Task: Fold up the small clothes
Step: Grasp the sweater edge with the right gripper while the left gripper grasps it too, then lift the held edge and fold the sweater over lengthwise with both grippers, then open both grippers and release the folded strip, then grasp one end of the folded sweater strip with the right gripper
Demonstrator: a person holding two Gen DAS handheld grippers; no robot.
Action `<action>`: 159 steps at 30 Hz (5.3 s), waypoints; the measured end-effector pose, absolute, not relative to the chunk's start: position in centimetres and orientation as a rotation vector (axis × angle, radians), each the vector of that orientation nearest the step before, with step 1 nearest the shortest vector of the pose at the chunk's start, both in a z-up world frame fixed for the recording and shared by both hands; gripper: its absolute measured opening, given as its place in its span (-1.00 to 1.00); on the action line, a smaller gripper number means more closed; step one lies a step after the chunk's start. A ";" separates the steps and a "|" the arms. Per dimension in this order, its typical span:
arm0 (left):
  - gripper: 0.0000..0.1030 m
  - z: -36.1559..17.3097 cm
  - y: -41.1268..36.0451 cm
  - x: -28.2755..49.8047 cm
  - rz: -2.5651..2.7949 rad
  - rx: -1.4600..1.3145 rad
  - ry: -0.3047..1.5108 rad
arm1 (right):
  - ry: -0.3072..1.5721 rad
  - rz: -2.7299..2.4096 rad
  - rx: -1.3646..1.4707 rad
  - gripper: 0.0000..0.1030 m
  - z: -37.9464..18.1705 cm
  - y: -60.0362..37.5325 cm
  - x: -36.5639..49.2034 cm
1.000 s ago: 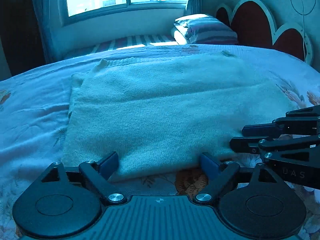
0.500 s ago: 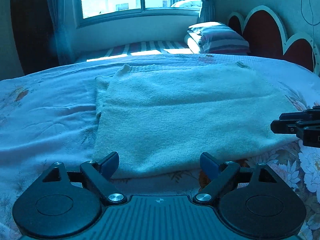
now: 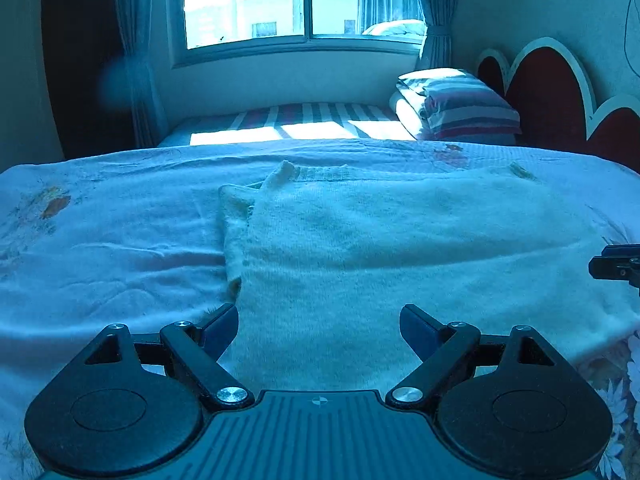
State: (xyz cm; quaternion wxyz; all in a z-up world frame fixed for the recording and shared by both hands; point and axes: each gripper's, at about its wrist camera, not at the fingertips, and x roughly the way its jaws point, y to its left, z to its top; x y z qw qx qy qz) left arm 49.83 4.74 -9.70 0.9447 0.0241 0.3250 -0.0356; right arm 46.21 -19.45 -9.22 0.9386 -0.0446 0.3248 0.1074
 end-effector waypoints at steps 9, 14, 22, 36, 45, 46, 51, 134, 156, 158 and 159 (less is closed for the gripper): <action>0.27 -11.0 5.3 62.6 -0.091 0.078 0.699 | 0.661 0.093 -0.050 -0.53 -9.4 -24.0 58.7; 0.27 -11.8 5.6 65.8 -0.050 0.094 0.672 | 0.670 0.094 -0.017 -0.41 -10.7 -26.1 62.6; 0.27 -12.7 5.7 70.2 -0.040 0.114 0.692 | 0.661 0.174 -0.042 -0.86 -11.1 -26.4 65.0; -0.40 -11.7 6.2 70.6 -0.108 0.036 0.673 | 0.653 0.146 -0.085 -0.83 -11.7 -27.1 64.8; 0.27 -10.5 11.0 61.7 -0.082 -0.001 0.727 | 0.597 0.237 -0.077 -0.56 -8.6 -27.5 58.4; 0.27 -10.6 11.7 60.8 -0.108 -0.057 0.751 | 0.622 0.236 -0.099 -0.56 -9.0 -27.4 57.8; 0.26 -12.3 13.8 58.5 -0.182 -0.259 0.833 | 0.642 0.246 -0.033 -0.51 -9.5 -28.6 54.4; -0.74 -2.8 -5.4 50.8 -0.118 -0.265 0.722 | 0.644 -0.028 0.562 -0.14 -9.9 -55.4 39.6; 0.29 -9.4 6.0 50.9 -0.031 -0.149 0.661 | 0.758 0.424 0.568 -0.05 -11.7 -32.6 53.4; 0.29 -9.9 6.9 51.6 -0.024 -0.164 0.677 | 0.758 0.438 0.571 -0.05 -12.0 -32.2 53.7; 0.30 -10.3 7.2 51.9 -0.030 -0.176 0.688 | 0.764 0.432 0.560 -0.09 -12.0 -32.1 53.8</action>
